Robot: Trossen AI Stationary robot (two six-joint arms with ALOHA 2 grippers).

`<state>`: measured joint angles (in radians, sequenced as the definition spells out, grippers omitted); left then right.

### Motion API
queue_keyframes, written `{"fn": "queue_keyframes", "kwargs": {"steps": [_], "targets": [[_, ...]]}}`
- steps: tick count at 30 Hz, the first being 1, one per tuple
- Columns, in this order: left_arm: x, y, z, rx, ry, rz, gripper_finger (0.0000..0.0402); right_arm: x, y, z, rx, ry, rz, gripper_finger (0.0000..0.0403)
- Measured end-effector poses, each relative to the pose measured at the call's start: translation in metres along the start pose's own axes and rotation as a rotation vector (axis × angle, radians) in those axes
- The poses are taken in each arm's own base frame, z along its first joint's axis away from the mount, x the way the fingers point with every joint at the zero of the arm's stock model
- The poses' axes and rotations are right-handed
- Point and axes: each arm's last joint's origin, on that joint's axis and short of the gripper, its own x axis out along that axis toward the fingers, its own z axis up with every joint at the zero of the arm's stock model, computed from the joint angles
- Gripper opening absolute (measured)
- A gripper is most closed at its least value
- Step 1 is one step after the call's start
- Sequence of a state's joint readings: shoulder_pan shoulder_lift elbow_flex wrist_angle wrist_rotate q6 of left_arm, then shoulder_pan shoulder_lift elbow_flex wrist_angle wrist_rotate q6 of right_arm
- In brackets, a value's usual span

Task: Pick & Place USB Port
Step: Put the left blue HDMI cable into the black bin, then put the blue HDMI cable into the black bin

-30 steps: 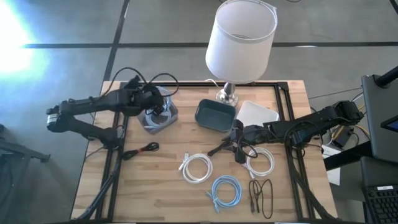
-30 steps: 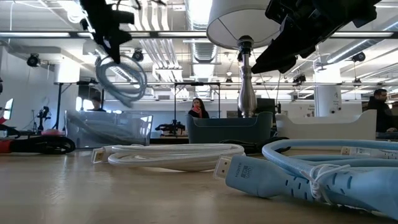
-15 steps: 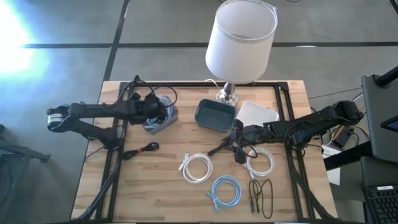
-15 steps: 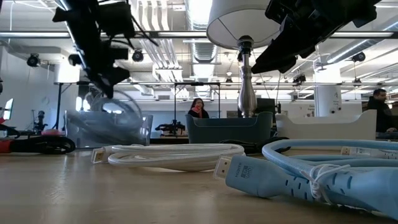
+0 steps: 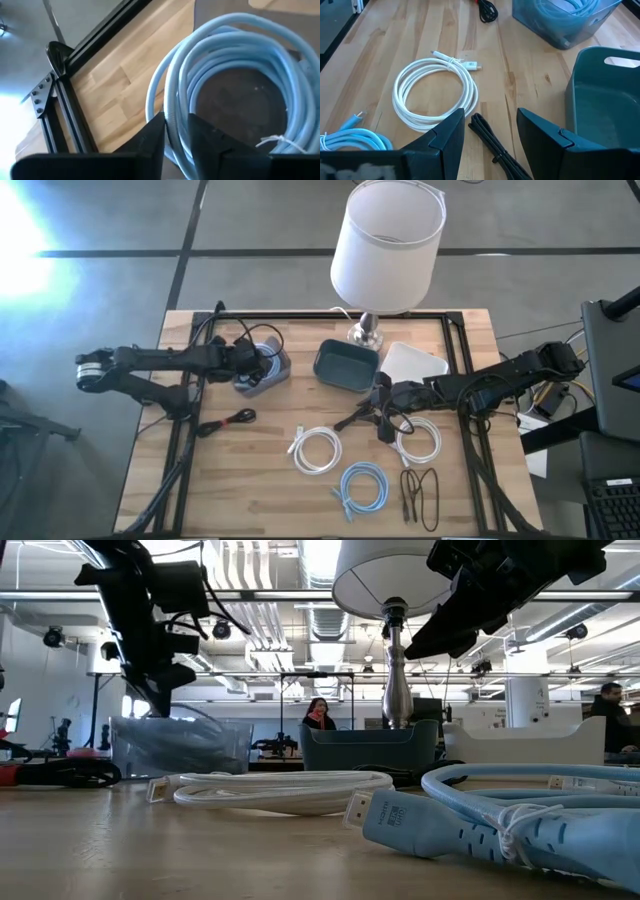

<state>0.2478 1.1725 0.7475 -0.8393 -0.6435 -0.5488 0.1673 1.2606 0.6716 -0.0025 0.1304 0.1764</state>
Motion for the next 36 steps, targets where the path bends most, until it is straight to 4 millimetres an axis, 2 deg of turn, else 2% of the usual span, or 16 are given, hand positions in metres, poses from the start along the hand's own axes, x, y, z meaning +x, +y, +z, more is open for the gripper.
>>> {"fn": "queue_keyframes", "kwargs": {"steps": [11, 20, 24, 28, 36], "targets": [[-0.001, 0.001, -0.001, 0.042, 0.039, -0.020, 0.0166, 0.000, 0.000, 0.000, 0.000, 0.000, 0.000, 0.0176], [-0.031, 0.006, 0.031, 0.039, -0.010, -0.102, 0.0183, 0.000, 0.000, 0.000, -0.002, 0.000, 0.000, 0.0176], [-0.045, 0.003, 0.045, 0.025, -0.037, -0.232, 0.0183, 0.000, 0.000, 0.000, 0.000, 0.000, 0.000, 0.0176], [-0.049, -0.008, 0.051, 0.031, -0.091, -0.408, 0.0182, 0.000, 0.000, 0.000, 0.027, 0.001, 0.000, 0.0176], [-0.046, -0.047, 0.038, 0.126, -0.247, -0.819, 0.0181, -0.001, 0.007, -0.002, 0.043, 0.005, 0.029, 0.0176]]}}
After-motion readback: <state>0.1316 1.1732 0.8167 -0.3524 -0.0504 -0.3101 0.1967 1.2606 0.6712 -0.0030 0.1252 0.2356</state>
